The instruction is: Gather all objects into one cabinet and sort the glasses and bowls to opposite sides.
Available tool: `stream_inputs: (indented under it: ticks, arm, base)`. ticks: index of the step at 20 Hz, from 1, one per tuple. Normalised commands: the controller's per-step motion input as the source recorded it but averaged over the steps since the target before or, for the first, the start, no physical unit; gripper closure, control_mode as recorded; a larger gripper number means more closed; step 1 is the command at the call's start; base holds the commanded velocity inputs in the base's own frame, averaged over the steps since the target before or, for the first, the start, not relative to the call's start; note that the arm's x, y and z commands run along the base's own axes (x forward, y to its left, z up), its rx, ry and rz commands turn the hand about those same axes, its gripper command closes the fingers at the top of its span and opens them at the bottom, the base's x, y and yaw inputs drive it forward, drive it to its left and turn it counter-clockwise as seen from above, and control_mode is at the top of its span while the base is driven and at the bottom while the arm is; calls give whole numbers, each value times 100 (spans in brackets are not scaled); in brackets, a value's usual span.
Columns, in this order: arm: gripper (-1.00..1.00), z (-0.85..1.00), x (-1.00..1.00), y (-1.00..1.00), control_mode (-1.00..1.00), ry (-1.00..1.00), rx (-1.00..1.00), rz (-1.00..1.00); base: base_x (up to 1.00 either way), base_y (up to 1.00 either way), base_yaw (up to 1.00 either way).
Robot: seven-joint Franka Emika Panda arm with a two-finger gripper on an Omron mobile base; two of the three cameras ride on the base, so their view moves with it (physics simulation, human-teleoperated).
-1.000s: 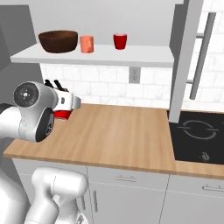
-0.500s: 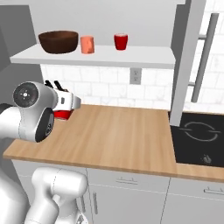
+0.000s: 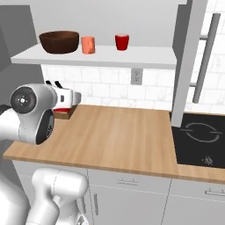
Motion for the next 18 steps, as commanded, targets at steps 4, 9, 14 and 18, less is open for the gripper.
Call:
stream_inputs:
  ticks: [4, 9, 14, 18]
  arm:
    - [100, 49, 0, -2, -100, -22, 0, 0]
    - [100, 55, 24, -2, -100, -11, 0, -1]
    - [100, 66, 11, -23, -100, -1, 0, -13]
    - [100, 61, 0, -31, -100, 0, 0, -26]
  base:
    - [0, 0, 0]
    - [0, 0, 0]
    - [0, 0, 0]
    - [0, 0, 0]
